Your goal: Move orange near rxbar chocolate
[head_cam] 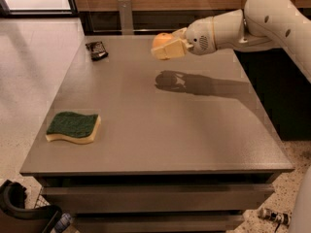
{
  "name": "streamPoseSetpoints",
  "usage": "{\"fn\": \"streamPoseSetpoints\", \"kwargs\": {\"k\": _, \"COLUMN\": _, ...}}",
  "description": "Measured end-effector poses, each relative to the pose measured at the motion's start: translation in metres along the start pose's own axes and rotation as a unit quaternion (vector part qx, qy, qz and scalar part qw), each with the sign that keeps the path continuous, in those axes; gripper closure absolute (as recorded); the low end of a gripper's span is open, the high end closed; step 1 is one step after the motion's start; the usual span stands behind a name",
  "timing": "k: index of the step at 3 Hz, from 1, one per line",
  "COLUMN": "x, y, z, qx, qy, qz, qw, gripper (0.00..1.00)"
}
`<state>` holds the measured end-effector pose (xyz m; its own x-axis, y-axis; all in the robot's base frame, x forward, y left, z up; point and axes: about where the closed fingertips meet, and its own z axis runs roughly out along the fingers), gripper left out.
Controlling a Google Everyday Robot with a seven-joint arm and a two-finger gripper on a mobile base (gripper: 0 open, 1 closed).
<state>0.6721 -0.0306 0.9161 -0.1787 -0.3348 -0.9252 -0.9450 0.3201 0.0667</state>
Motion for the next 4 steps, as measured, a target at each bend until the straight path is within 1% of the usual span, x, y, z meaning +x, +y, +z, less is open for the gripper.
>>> {"fn": "streamPoseSetpoints", "kwargs": {"k": 1, "x": 0.000, "y": -0.044, "z": 0.043, "qx": 0.038, "qy": -0.061, "qz": 0.010, "qw": 0.9974, "gripper": 1.00}}
{"fn": "streamPoseSetpoints", "kwargs": {"k": 2, "x": -0.008, "y": -0.061, "z": 0.075, "qx": 0.049, "qy": -0.097, "qz": 0.001, "qw": 0.9940, "gripper": 1.00}}
{"fn": "streamPoseSetpoints", "kwargs": {"k": 3, "x": -0.021, "y": -0.066, "z": 0.110, "qx": 0.065, "qy": -0.092, "qz": -0.020, "qw": 0.9935, "gripper": 1.00}}
{"fn": "streamPoseSetpoints", "kwargs": {"k": 4, "x": -0.031, "y": -0.068, "z": 0.150, "qx": 0.077, "qy": -0.053, "qz": -0.044, "qw": 0.9947, "gripper": 1.00}}
